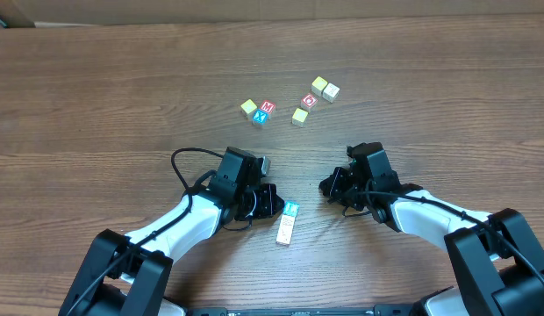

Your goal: Flip 5 blocks

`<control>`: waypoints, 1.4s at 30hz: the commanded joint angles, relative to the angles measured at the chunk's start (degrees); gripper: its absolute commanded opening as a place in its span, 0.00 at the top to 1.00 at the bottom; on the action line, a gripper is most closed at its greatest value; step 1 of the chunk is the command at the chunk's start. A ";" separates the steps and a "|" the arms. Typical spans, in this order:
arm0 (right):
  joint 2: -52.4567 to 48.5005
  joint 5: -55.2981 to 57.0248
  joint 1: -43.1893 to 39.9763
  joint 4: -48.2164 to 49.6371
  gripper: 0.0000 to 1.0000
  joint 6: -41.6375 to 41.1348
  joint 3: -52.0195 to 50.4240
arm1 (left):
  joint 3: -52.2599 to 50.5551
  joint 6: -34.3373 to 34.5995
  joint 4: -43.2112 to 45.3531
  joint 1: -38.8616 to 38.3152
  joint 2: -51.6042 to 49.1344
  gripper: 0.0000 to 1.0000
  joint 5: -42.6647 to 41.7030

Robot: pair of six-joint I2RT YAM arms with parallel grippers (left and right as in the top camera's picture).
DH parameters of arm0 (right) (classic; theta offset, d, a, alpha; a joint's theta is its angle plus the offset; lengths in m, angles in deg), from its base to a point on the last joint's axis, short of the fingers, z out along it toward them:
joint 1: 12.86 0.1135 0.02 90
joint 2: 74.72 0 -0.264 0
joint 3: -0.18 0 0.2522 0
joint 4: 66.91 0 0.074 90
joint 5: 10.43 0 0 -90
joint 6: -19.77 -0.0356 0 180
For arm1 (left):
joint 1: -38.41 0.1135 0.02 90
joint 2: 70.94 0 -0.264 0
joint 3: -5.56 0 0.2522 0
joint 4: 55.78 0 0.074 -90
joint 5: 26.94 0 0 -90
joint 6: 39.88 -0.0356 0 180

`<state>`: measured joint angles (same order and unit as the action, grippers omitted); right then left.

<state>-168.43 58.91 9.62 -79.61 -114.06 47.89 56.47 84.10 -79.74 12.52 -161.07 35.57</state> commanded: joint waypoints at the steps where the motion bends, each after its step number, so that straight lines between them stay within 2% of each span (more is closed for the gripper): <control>1: -0.15 -0.39 -0.50 0.96 0.96 0.66 -0.11 | 1.33 -2.34 0.48 0.15 -0.50 0.96 -1.03; 5: 1.27 -0.44 -1.14 0.09 0.96 1.44 0.83 | 4.59 -5.57 -1.75 0.37 0.57 0.96 -1.09; 10: 6.23 2.14 -1.99 -9.53 0.96 6.97 5.51 | 14.01 -11.82 -14.10 0.37 4.57 0.96 4.35; 14: 11.34 10.34 -1.99 -24.72 0.96 11.21 12.81 | 23.85 -16.63 -26.38 0.37 8.57 0.96 10.54; 20: 17.81 21.77 -1.97 -49.99 0.93 12.39 27.34 | 36.83 -19.04 -40.48 0.35 15.26 0.95 16.57; 26: 21.07 24.65 -1.97 -73.88 0.83 12.39 43.87 | 46.93 -18.99 -53.29 0.20 26.93 0.85 23.06; 30: 22.97 24.44 -1.97 -83.87 0.78 12.35 51.63 | 51.19 -18.95 -61.29 -0.70 36.22 0.79 23.23; 32: 24.22 23.76 -1.92 -86.90 0.71 12.37 54.14 | 52.89 -18.01 -66.10 -0.90 41.33 0.76 23.21; 34: 25.66 22.86 -1.92 -88.43 0.56 12.37 55.12 | 53.94 -16.70 -70.99 -0.90 45.92 0.73 23.19; 35: 26.75 22.16 -1.92 -88.78 0.38 12.37 55.17 | 54.27 -16.28 -73.61 -0.87 48.28 0.72 23.19; 38: 28.39 21.90 -1.95 -89.35 0.04 12.37 55.17 | 54.42 -15.04 -79.43 -0.85 54.62 0.68 23.19; 39: 28.74 21.90 -1.95 -89.50 0.00 12.37 55.17 | 54.42 -14.82 -80.54 -0.85 56.26 0.66 23.26; 40: 28.85 21.94 -1.95 -89.48 0.00 12.37 55.15 | 54.42 -14.82 -81.50 -0.85 58.05 0.61 23.74; 42: 28.83 21.92 -1.95 -89.50 0.00 12.37 55.15 | 54.42 -14.23 -82.66 -0.85 60.72 0.34 26.51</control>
<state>-139.78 81.00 7.80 -169.29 -101.69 101.68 110.70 68.21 -161.81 12.13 -102.82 58.65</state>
